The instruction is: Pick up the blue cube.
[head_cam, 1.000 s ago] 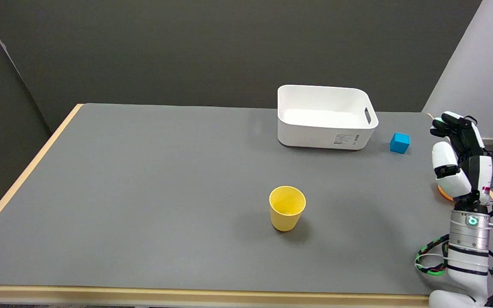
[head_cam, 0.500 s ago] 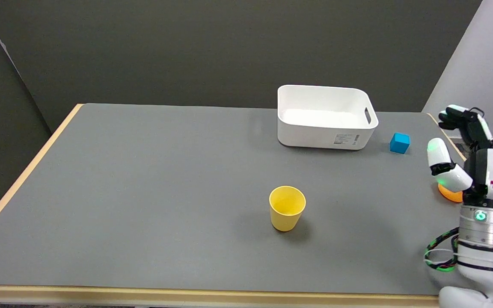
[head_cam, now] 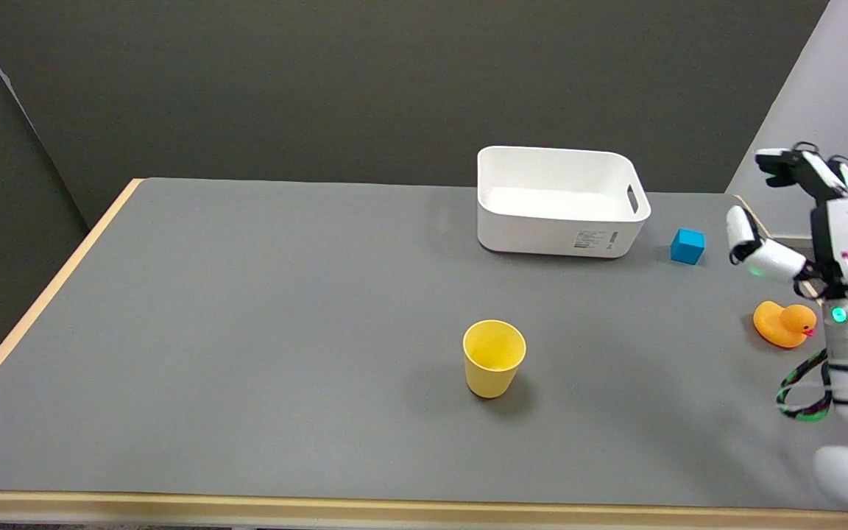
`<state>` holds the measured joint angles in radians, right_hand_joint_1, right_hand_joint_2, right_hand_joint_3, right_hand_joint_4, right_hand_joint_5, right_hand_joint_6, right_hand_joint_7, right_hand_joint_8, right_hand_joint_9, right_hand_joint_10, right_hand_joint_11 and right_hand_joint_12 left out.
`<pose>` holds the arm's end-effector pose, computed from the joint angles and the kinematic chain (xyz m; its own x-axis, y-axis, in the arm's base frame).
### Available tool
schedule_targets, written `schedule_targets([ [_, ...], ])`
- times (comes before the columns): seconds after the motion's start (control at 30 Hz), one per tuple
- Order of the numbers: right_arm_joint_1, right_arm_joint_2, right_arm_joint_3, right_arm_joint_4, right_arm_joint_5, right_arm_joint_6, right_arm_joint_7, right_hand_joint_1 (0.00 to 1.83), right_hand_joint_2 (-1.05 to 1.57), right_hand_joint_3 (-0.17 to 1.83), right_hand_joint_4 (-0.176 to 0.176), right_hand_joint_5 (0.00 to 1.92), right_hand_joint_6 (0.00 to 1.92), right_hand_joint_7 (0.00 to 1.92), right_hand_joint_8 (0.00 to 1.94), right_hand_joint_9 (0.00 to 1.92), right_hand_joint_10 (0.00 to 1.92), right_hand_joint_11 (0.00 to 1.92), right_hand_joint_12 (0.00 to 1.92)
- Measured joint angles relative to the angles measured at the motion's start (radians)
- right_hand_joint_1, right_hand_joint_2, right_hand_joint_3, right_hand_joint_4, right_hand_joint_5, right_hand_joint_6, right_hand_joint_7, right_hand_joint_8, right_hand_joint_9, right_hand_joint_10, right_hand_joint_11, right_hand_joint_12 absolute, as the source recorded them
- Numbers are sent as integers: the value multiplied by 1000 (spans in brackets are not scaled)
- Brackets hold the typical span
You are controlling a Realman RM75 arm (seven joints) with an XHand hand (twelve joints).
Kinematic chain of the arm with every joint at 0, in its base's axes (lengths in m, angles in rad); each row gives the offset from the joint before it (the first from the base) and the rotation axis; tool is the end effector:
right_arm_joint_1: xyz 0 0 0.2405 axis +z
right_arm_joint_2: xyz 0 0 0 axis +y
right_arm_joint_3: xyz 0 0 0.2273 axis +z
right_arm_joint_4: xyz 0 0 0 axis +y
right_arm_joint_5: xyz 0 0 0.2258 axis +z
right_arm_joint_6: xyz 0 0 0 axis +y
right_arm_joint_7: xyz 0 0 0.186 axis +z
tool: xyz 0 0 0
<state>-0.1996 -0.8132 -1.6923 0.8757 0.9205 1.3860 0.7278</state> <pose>-0.2014 -0.2512 0.5338 0.6571 0.6641 0.3566 -0.4557 -0.0268 0.8897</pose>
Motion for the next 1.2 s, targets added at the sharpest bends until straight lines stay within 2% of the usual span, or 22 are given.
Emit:
schedule_targets([
  [0.23,42,59,82,9,-129,-246,-84,711,682,888,24,393,768,524,599,461,1098,158,1318],
  [0.5,90,107,138,-8,-243,-452,-119,807,681,912,25,395,783,529,602,475,1100,176,1335],
  [0.63,108,120,150,-24,-282,-537,-130,819,670,939,26,391,765,481,543,430,997,167,1340],
  [0.97,161,126,133,-97,-333,-674,-122,853,684,950,34,367,740,416,457,360,876,120,1282],
  [1.2,264,107,36,-202,-359,-718,-86,867,683,964,37,362,735,408,454,345,840,110,1274],
])
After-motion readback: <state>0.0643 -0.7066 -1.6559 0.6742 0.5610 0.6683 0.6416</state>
